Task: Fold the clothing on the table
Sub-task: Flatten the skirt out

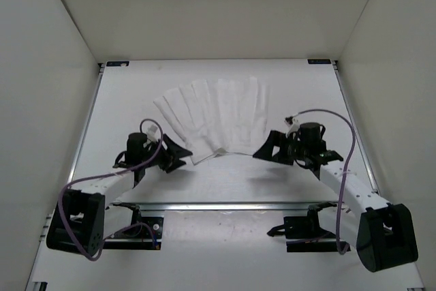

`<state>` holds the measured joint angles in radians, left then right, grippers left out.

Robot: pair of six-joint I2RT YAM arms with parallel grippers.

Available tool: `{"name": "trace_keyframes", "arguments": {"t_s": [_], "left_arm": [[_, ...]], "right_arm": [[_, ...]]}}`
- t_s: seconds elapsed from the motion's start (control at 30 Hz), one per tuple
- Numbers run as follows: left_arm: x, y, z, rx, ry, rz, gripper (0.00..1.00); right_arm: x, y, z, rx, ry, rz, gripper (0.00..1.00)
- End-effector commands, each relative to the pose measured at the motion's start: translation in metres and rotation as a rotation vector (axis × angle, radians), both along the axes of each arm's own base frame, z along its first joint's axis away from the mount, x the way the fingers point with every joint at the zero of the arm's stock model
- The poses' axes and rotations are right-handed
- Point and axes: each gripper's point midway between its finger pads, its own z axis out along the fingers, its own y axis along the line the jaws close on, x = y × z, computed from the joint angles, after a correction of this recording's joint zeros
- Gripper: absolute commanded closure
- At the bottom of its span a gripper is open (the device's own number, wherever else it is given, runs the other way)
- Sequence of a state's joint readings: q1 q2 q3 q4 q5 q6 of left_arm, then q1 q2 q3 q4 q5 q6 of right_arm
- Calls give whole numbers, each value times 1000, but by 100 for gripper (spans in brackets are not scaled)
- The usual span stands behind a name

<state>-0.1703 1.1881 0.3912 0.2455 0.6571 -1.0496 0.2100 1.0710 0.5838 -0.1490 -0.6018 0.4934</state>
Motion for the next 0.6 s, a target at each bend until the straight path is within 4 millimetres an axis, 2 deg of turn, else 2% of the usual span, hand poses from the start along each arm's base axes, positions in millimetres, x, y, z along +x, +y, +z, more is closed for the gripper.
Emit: {"name": "trace_keyframes", "arguments": {"t_s": [0.0,0.03,0.1,0.27,0.3,0.33,0.37,0.4,0.43,0.47,0.5,0.57], "left_arm": [[-40,8,-27,101,-15,-1,28],[-45,15,-40,147,18,30,28],[-49,22,-37,180,-20,71,26],[-56,37,-57,246,28,117,24],[-54,38,-61,277,35,125,23],[-53,33,-63,292,40,112,24],[-50,33,-65,318,39,119,24],[-48,30,-67,346,46,104,24],[-43,29,-71,382,58,104,25],[-39,21,-65,387,42,84,25],[-38,22,-74,422,66,83,26],[-29,14,-77,443,72,66,26]], "right_arm": [[-26,-8,-8,8,-39,-30,2],[-29,-12,-11,11,-41,-49,1],[-28,-20,-12,4,-67,-74,1],[-13,-29,-26,-48,-42,-98,1],[-9,-31,-33,-69,-25,-110,5],[-5,-30,-31,-75,-35,-108,18],[-2,-29,-37,-97,-20,-105,25],[3,-32,-41,-116,-10,-119,30],[7,-30,-42,-132,-7,-121,30],[10,-27,-42,-150,-11,-110,32],[15,-27,-45,-186,-10,-121,33],[24,-28,-47,-239,-23,-137,54]]}}
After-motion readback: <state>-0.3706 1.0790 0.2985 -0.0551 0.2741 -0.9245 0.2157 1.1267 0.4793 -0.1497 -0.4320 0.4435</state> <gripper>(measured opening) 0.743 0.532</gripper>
